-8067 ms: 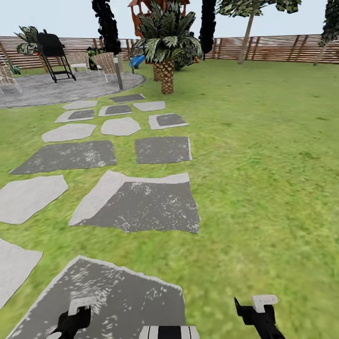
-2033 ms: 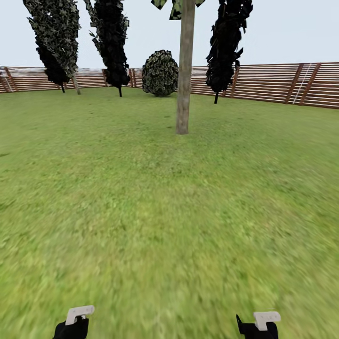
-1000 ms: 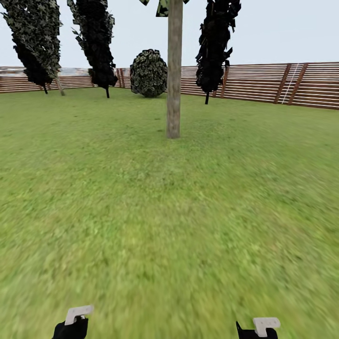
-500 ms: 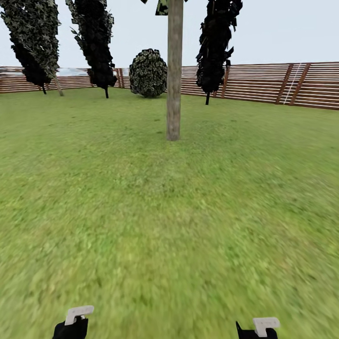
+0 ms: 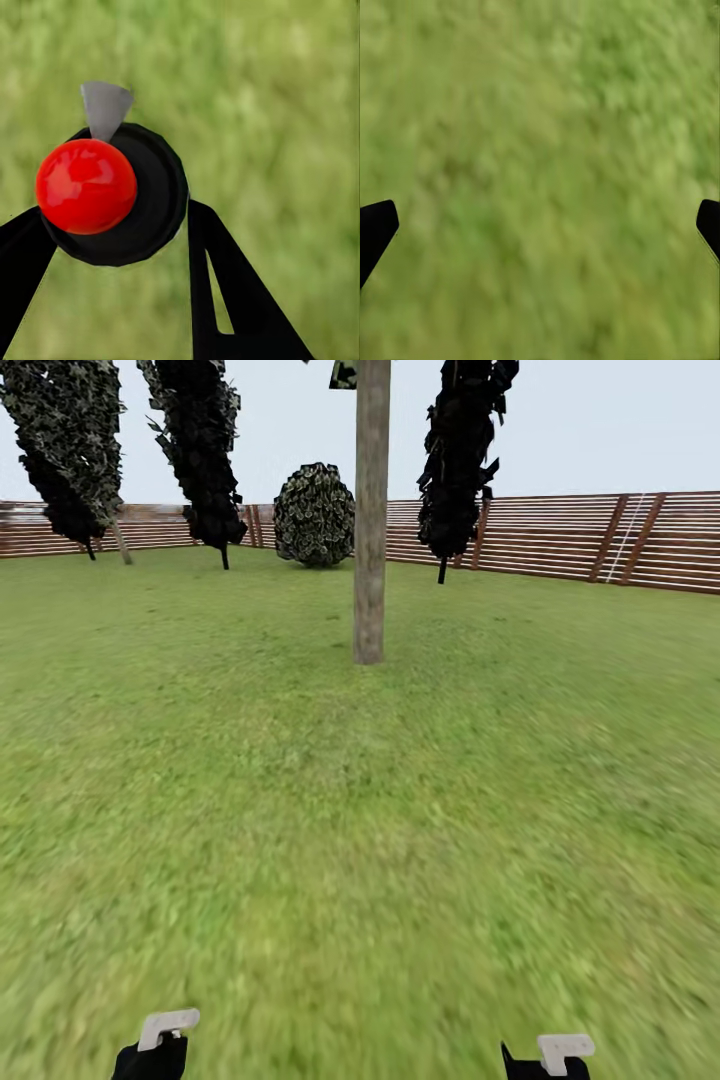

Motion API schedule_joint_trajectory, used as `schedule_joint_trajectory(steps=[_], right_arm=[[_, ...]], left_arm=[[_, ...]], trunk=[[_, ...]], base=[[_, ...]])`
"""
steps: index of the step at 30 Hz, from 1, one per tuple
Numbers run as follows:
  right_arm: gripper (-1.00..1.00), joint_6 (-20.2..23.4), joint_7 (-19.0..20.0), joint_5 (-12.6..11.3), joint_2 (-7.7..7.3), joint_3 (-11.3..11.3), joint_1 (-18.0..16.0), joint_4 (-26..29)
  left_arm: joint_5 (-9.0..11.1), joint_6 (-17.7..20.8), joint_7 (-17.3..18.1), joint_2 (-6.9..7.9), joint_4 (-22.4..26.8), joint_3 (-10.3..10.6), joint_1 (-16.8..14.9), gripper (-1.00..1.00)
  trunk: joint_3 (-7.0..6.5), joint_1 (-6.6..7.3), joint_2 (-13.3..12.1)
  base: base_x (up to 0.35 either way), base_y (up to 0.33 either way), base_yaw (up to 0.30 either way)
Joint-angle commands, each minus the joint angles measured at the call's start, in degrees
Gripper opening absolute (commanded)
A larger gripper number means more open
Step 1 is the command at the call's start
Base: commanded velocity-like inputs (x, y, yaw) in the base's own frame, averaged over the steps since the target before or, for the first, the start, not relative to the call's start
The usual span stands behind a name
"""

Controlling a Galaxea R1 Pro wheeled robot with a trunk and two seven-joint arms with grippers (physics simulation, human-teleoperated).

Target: In the garden, pick up the pesticide atomizer on the floor and spray pesticide onto both trees until each tree trunk is fully covered.

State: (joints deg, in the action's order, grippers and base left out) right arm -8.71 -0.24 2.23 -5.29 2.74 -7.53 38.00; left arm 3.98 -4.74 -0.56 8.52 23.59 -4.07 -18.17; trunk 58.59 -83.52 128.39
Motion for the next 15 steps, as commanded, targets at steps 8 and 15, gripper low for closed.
schedule_joint_trajectory(steps=[8, 15], right_arm=[[1.0, -0.17, -0.02, 0.24, 0.01, 0.08, -0.02, -0.03], [1.0, -0.17, -0.02, 0.27, 0.01, 0.08, -0.02, -0.03]], left_arm=[[0.41, -0.18, -0.06, 0.09, -0.03, 0.05, -0.03, -1.0], [0.41, -0.18, -0.06, 0.09, -0.03, 0.05, -0.03, -1.0]], trunk=[[0.04, -0.02, 0.01], [0.04, -0.02, 0.01]], base=[[0.337, 0.0, 0.0], [0.337, 0.0, 0.0]])
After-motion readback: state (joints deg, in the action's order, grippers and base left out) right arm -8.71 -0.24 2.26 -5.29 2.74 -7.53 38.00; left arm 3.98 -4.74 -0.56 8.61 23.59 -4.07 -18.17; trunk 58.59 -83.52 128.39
